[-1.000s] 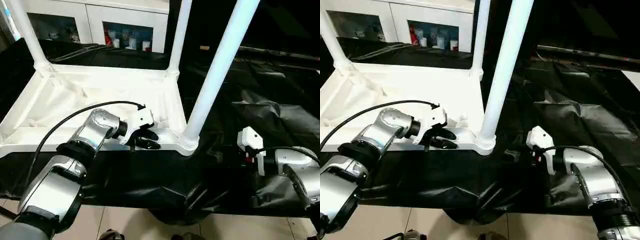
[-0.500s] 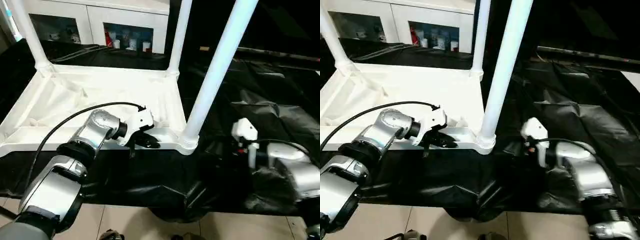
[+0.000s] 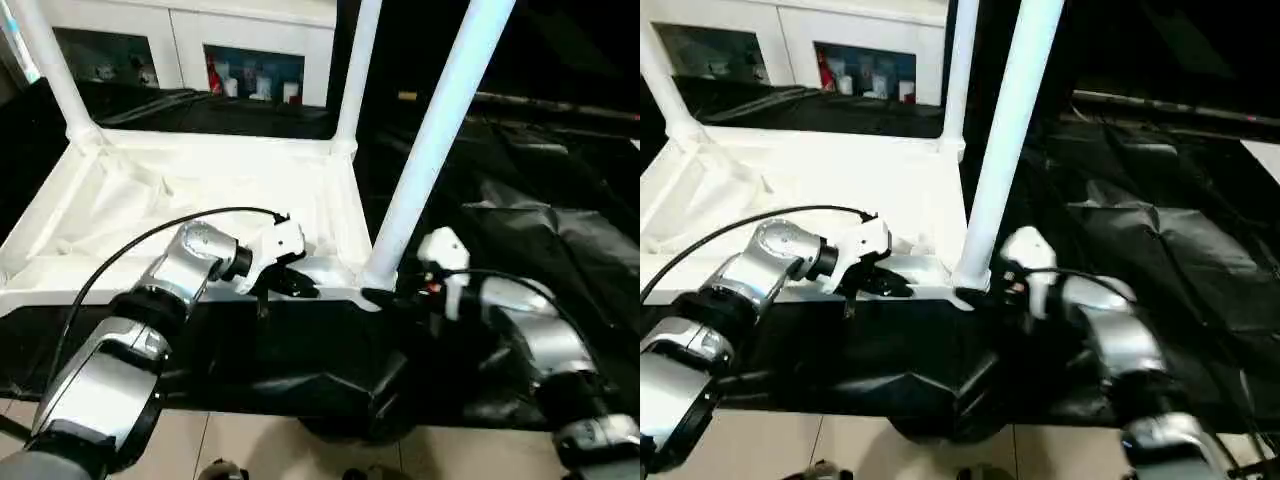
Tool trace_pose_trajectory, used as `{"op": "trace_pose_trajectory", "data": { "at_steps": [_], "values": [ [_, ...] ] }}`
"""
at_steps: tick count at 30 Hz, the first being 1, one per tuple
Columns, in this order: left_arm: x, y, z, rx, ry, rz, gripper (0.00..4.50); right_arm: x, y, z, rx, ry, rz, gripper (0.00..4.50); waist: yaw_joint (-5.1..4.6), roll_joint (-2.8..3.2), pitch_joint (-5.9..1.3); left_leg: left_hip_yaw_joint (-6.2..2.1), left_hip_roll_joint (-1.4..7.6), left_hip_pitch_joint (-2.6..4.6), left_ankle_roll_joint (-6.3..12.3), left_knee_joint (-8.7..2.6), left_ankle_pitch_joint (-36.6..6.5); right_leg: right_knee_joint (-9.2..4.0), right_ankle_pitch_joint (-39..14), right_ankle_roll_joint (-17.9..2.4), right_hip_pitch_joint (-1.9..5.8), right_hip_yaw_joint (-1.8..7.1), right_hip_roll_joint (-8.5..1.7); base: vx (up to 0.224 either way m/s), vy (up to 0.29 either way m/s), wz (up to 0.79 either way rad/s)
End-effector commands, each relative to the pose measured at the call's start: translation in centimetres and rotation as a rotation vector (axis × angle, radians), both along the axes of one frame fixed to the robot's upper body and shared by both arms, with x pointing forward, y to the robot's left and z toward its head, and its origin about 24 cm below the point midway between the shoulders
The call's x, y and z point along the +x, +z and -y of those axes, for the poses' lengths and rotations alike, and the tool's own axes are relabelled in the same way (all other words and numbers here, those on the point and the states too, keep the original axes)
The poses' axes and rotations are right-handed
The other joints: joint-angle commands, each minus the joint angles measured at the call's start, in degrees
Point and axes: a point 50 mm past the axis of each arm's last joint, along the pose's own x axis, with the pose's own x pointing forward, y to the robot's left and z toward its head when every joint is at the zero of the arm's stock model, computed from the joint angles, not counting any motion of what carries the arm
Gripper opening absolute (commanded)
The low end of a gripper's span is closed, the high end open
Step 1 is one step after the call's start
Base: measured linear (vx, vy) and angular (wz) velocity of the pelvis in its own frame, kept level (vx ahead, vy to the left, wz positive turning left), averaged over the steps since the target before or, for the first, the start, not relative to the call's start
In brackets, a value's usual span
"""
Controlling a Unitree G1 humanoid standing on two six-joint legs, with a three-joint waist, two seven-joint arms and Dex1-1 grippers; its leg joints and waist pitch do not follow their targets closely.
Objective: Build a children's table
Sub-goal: Rotate leg to tighten
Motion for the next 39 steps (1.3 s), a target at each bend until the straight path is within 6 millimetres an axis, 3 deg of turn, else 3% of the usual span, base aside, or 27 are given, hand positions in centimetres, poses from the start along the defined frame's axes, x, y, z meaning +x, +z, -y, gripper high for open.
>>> {"op": "trace_pose_trajectory", "data": {
  "at_steps": [1,9,15,19,20,22,25,26,28,29,33,35,39],
  "values": [
    [-0.6,-1.2,-0.3,-0.017,0.034,-0.054,0.0,0.3,0.1,0.1,-0.008,0.001,0.006,3.58,0.11,-0.47,-3.97,-0.56,1.39,0.34,2.26,-4.2,-13.3,-4.39,-17.2,-11.1,2.91,2.3,-3.15,0.0,0.0,0.0],
    [-0.7,-1.3,-0.4,-0.021,0.047,-0.056,0.0,0.3,-0.2,0.0,0.022,0.008,-0.01,2.96,0.11,-0.19,-3.99,-0.48,1.4,0.37,2.69,-4.18,-12.5,-4.14,-15.4,-11.8,2.89,2.39,-3.11,0.0,0.0,0.0],
    [-0.4,-1.4,0.1,-0.051,0.116,-0.039,0.0,0.3,-1.1,-0.6,0.042,-0.06,-0.024,2.67,0.02,-0.4,-3.8,-0.5,1.37,0.32,2.42,-4.26,-13.6,-4.59,-19.4,-10.6,2.76,2.38,-3.22,0.0,0.0,0.0],
    [-0.1,-2.1,2.5,-0.089,0.234,-0.01,0.0,1.0,-3.0,-1.3,0.021,-0.3,-0.053,2.65,-0.61,-0.51,-3.54,-0.58,1.36,0.59,0.62,-4.46,-16.0,-5.14,-24.6,-9.3,2.24,2.36,-3.29,0.0,0.0,0.0],
    [0.0,-2.4,4.0,-0.1,0.281,-0.002,0.0,1.5,-3.6,-1.9,0.022,-0.44,-0.081,2.64,-0.68,-0.51,-3.26,-0.7,1.21,0.83,0.24,-4.61,-17.6,-5.52,-27.7,-8.4,2.11,2.11,-3.17,0.0,0.0,0.0],
    [0.1,-2.6,5.3,-0.106,0.315,0.01,0.0,1.9,-4.0,-2.6,0.024,-0.552,-0.107,2.64,-1.12,-0.33,-3.23,-0.89,1.01,1.39,-0.47,-4.52,-20.3,-6.24,-32.8,-6.9,1.76,1.87,-3.23,0.0,0.0,0.0],
    [0.1,-2.6,7.5,-0.116,0.338,0.029,0.0,2.2,-4.2,-4.4,0.015,-0.603,-0.115,2.64,-1.46,-0.37,-3.31,-1.0,0.84,1.94,-0.44,-4.37,-22.8,-7.1,-35.9,-4.5,1.04,1.64,-2.99,0.0,0.0,0.0],
    [0.1,-2.5,8.3,-0.118,0.333,0.034,0.0,2.2,-4.1,-5.2,0.019,-0.593,-0.109,2.64,-1.44,-0.6,-3.28,-1.12,0.67,1.85,-0.01,-4.34,-23.6,-7.42,-37.2,-3.5,1.16,1.44,-3.01,0.0,0.0,0.0],
    [-0.1,-2.3,9.5,-0.117,0.299,0.054,0.0,2.2,-3.8,-6.8,0.036,-0.552,-0.087,2.64,-1.62,-0.32,-3.39,-1.28,0.68,1.65,0.26,-4.5,-24.1,-7.67,-37.7,-2.6,1.2,1.29,-3.01,0.0,0.0,0.0],
    [-0.2,-2.1,9.8,-0.115,0.284,0.066,0.0,2.2,-3.4,-7.3,0.051,-0.52,-0.059,2.99,-1.61,-0.17,-3.43,-1.4,0.75,1.7,0.22,-4.57,-24.6,-7.8,-38.0,-2.3,1.25,1.08,-3.11,0.0,0.0,0.0],
    [-0.1,-2.1,9.4,-0.115,0.284,0.068,0.0,2.4,-3.2,-6.9,0.074,-0.515,-0.054,3.42,-1.59,0.01,-3.81,-1.52,1.11,1.14,0.63,-5.21,-23.0,-7.28,-32.0,-3.9,1.81,1.28,-3.08,0.0,0.0,0.0],
    [-0.2,-2.7,7.7,-0.068,0.262,0.049,0.0,2.4,-2.8,-5.4,0.069,-0.456,-0.032,3.66,-1.61,-0.23,-3.84,-1.42,1.14,0.96,1.09,-5.31,-22.8,-6.96,-29.3,-5.3,2.05,1.45,-3.09,0.0,0.0,0.0],
    [-0.6,-3.3,5.9,-0.003,0.211,0.014,0.0,2.2,-2.2,-3.5,0.052,-0.348,-0.013,3.66,-1.36,-0.33,-3.92,-1.08,1.31,0.66,2.36,-5.28,-20.4,-6.49,-24.4,-7.5,2.4,1.84,-3.26,0.0,0.0,0.0]
  ]
}}
